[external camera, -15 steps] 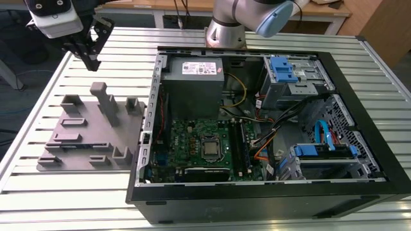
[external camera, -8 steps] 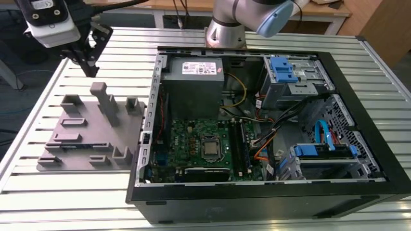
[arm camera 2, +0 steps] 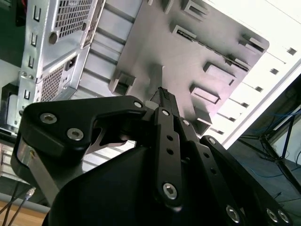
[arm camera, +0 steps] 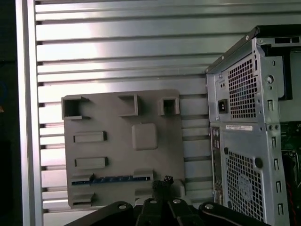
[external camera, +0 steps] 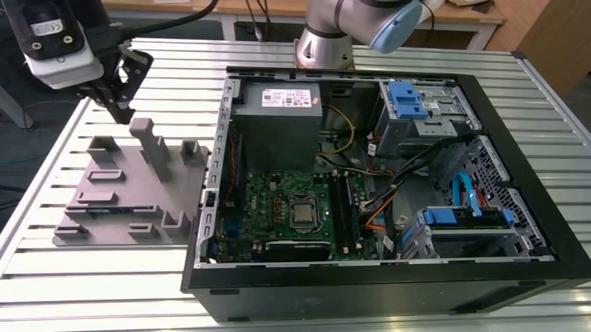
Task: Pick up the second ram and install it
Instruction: 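Reach for the second ram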
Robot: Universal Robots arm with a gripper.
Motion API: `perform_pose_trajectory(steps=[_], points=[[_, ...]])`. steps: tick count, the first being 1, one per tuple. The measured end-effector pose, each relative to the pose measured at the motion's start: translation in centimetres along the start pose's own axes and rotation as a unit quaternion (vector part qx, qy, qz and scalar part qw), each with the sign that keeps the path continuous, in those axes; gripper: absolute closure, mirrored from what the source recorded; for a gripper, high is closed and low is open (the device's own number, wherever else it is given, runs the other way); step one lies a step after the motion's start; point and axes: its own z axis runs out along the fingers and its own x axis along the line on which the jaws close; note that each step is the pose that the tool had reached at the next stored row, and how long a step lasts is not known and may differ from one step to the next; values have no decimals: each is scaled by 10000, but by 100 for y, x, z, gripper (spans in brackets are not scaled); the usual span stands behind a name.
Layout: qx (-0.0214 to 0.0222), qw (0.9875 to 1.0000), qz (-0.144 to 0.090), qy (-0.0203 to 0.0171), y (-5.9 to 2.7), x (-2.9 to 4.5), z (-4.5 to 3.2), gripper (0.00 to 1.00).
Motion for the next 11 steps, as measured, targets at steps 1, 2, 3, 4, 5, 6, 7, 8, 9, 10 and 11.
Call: perform_pose_trajectory(steps=[1, 2, 3, 4, 5, 6, 7, 8, 9, 10, 11], points=[[0, 10000, 0, 0, -6, 22, 19, 93], [0, 10000, 0, -1, -11, 45, 36, 93], [0, 10000, 0, -1, -14, 68, 54, 93], [0, 10000, -1, -1, -16, 90, 72, 93], [1, 10000, -1, 0, -19, 113, 88, 93], [2, 10000, -1, 0, -22, 140, 105, 93], [3, 10000, -1, 0, -25, 170, 122, 93], [3, 10000, -1, 0, -27, 203, 140, 93], [3, 10000, 0, -1, -29, 235, 157, 93], [4, 10000, 0, 0, -29, 267, 174, 93], [4, 10000, 0, -1, -30, 298, 191, 93]])
